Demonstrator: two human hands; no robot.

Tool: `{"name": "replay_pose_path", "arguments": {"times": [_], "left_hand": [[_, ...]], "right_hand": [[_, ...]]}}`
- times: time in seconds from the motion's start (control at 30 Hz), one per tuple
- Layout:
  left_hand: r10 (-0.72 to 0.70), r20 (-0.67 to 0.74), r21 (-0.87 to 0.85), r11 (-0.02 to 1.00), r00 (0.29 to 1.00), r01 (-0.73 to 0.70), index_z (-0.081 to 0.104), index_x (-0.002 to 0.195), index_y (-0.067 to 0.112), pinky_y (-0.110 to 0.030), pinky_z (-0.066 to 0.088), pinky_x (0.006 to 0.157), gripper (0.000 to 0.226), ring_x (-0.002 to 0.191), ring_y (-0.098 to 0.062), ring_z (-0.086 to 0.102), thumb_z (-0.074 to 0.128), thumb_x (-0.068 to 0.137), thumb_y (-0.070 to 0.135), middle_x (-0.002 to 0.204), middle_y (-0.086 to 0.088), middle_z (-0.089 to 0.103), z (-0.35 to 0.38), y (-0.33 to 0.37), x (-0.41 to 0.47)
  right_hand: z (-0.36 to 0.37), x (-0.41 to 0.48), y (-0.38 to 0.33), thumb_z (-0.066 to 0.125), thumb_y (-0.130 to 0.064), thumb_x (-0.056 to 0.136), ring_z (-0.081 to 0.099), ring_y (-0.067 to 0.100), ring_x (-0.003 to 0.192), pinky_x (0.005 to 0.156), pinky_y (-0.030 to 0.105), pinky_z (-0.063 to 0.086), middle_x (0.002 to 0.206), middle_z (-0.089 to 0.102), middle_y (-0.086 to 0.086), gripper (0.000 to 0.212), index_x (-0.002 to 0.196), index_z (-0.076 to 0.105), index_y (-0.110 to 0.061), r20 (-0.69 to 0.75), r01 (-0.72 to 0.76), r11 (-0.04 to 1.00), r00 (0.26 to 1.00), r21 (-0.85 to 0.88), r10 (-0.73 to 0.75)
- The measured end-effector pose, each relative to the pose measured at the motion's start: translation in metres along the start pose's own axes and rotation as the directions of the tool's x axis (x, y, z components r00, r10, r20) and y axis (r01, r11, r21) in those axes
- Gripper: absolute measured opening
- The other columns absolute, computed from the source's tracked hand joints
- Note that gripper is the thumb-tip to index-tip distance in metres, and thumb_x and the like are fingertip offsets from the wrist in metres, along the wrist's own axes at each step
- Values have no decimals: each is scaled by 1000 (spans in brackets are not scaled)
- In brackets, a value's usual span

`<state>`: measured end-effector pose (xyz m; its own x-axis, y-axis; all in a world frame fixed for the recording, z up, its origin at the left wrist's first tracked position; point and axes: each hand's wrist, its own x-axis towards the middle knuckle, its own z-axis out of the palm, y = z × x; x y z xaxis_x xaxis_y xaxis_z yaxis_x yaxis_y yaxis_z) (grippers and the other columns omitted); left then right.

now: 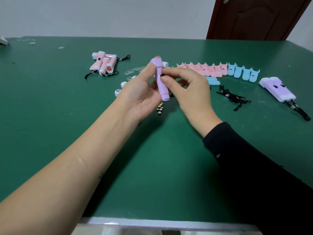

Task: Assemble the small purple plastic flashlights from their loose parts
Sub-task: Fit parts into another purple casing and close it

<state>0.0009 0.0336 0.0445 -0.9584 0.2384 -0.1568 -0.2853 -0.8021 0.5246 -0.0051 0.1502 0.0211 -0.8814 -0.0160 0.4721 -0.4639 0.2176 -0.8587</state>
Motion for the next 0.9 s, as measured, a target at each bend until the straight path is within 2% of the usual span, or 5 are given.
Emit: {"name": "replay_pose_path", "arguments": {"times": [0.1,0.27,0.5,0.67,0.9], "left_hand": [[-13,1,-32,999,1000,13,48,136,-4,-52,51,94,41,109,-54,59,47,103,20,130,-35,53,-1,0,0],[-2,-43,-30,1000,999,1,50,137,-1,-47,47,103,39,119,-49,56,47,103,19,134,-31,51,0,0,-1],[36,-68,53,998,997,-32,52,136,3,-39,60,76,37,112,-35,61,47,103,18,132,-26,56,4,-1,-3],[50,-96,74,996,994,-43,53,136,3,-38,51,97,36,109,-30,58,48,103,18,120,-23,55,3,-2,-2],[53,-56,110,993,997,-47,51,137,2,-48,37,112,37,121,-36,55,44,105,19,120,-22,53,2,-2,1]], "right_hand": [[-2,1,0,70,-13,84,59,14,81,71,18,45,93,69,1,12,92,74,-21,-7,51,997,999,-62,-51],[-2,3,-1,68,-9,87,55,15,77,77,34,48,95,69,5,13,85,70,-21,21,-48,993,999,105,46],[-4,8,4,64,-13,90,53,9,70,67,22,41,84,68,-2,11,91,72,-20,107,-208,943,977,260,186],[-6,9,6,62,-14,92,53,5,64,67,24,41,80,63,1,12,90,72,-21,215,-332,873,939,356,269],[-4,8,2,64,-10,90,57,6,57,58,23,50,78,64,-2,15,102,57,-15,168,-347,833,938,431,304]]}}
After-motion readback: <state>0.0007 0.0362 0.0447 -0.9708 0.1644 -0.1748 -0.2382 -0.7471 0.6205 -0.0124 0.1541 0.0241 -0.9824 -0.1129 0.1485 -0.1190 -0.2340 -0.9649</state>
